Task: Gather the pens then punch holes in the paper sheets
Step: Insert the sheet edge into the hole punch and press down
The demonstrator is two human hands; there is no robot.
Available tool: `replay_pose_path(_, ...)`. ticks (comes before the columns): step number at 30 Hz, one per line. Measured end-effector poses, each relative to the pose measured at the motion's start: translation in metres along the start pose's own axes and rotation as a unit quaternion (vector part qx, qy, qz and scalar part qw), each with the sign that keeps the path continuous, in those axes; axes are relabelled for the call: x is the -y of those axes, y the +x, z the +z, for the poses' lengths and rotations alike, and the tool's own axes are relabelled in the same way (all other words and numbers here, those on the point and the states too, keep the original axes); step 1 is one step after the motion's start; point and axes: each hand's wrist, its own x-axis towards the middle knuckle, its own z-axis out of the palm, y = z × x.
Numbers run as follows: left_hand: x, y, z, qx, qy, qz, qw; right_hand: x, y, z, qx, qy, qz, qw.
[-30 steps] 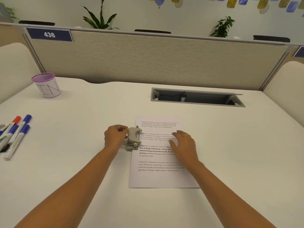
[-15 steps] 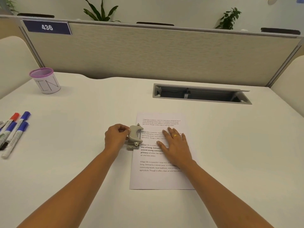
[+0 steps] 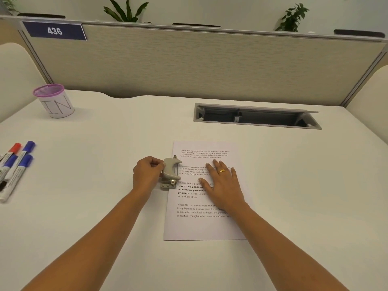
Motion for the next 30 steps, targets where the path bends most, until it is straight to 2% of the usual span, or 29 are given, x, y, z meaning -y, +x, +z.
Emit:
replay_pose_path(4, -0.004, 0.007, 0.001, -0.015, 0.058, 0.023, 0.998, 0.000, 0.000, 0.000, -0.002, 0.002, -0.001, 1.000)
replay_pose_path(6, -0.010, 0.013, 0.007, -0.030, 0.113, 0.079, 0.990, 0.000, 0.000, 0.000, -0.003, -0.001, -0.001, 1.000)
replay_pose_path(9, -0.020, 0.022, 0.024, -0.001, 0.215, 0.155, 0.964, 0.000, 0.000, 0.000, -0.004, -0.004, -0.002, 1.000)
replay_pose_path(14, -0.025, 0.032, 0.045, 0.067, 0.344, 0.181, 0.919, 0.000, 0.000, 0.000, -0.008, 0.001, -0.001, 1.000)
replay_pose_path(18, -0.019, 0.038, 0.049, 0.093, 0.417, 0.159, 0.890, 0.000, 0.000, -0.001, -0.009, 0.002, -0.002, 1.000)
replay_pose_path(21, -0.015, 0.039, 0.049, 0.095, 0.435, 0.159, 0.881, 0.000, 0.000, 0.000, -0.009, -0.001, -0.001, 1.000)
replay_pose_path(30, -0.010, 0.040, 0.048, 0.093, 0.397, 0.176, 0.896, 0.001, 0.000, -0.001, 0.004, -0.010, -0.001, 1.000)
